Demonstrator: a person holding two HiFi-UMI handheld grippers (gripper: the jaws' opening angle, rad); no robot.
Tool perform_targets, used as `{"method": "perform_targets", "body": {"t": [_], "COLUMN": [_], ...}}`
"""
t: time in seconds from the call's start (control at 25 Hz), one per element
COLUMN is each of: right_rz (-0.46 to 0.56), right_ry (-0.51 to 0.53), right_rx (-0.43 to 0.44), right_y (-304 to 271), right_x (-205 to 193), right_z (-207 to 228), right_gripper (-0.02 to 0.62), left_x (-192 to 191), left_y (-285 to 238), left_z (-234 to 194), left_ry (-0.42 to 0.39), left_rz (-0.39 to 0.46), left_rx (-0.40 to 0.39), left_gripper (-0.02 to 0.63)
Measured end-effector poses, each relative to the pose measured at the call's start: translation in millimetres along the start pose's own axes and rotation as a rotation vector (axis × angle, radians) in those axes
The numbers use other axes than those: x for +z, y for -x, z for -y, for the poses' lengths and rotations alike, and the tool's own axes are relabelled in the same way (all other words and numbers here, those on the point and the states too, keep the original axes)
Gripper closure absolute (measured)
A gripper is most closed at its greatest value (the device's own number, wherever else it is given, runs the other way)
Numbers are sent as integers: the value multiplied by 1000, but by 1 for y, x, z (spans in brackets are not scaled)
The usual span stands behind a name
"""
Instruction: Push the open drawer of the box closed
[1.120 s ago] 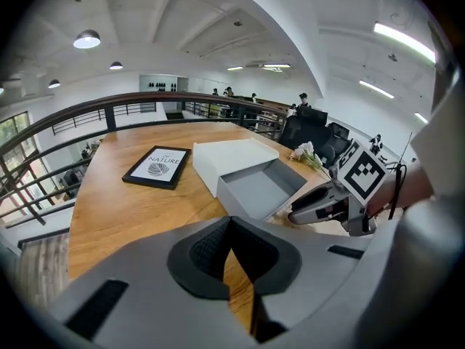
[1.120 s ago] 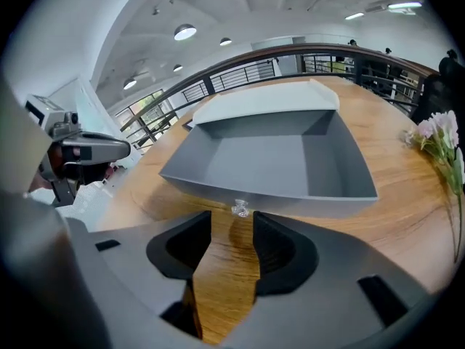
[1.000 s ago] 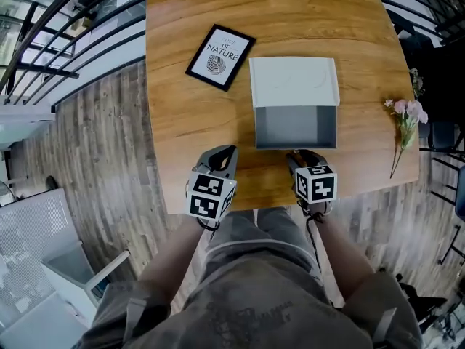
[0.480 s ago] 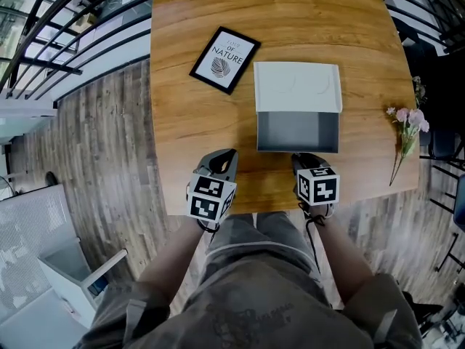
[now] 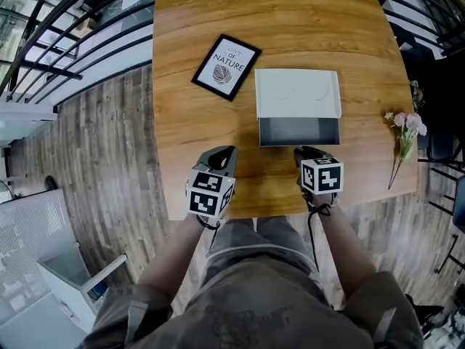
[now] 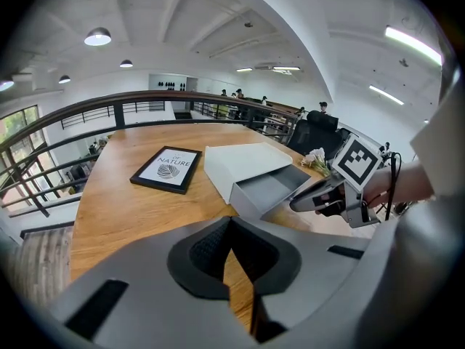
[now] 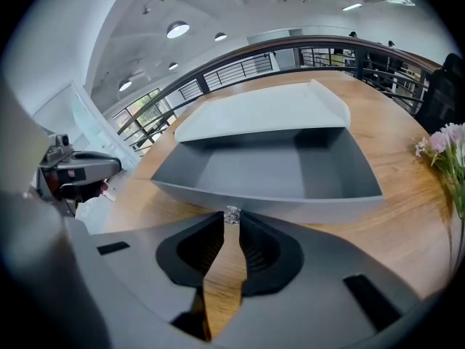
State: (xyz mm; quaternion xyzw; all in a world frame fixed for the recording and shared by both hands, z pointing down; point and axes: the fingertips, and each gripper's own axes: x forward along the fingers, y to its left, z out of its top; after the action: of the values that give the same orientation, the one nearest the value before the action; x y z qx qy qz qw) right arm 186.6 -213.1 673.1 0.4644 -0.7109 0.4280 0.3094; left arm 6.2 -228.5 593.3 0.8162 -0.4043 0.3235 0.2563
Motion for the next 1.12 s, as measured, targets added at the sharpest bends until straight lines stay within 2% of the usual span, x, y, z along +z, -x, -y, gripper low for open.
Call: {"method": "perform_targets", "body": {"t": [0.52,0.8,0.96,1.12], "right_rz": [51,88,107,153], "right_ry": [-18,-46,-22,-34], "right_rx": [-43,-46,-70,-54], "right_y": [-26,-32,-22,5], "right_x": [59,72,73,83], "right_z": [18,25,24,14], "right_gripper": [512,512,497,494], "left_x": [17,20,22,30], "left_y": [-3,6,12,21], "left_z": [-21,-30,-34,-39], "left_ry": [24,53,52,43], "left_rz": [28,47,50,72], "left_rx": [25,43,48,56], "left_gripper": [591,591,591,591]}}
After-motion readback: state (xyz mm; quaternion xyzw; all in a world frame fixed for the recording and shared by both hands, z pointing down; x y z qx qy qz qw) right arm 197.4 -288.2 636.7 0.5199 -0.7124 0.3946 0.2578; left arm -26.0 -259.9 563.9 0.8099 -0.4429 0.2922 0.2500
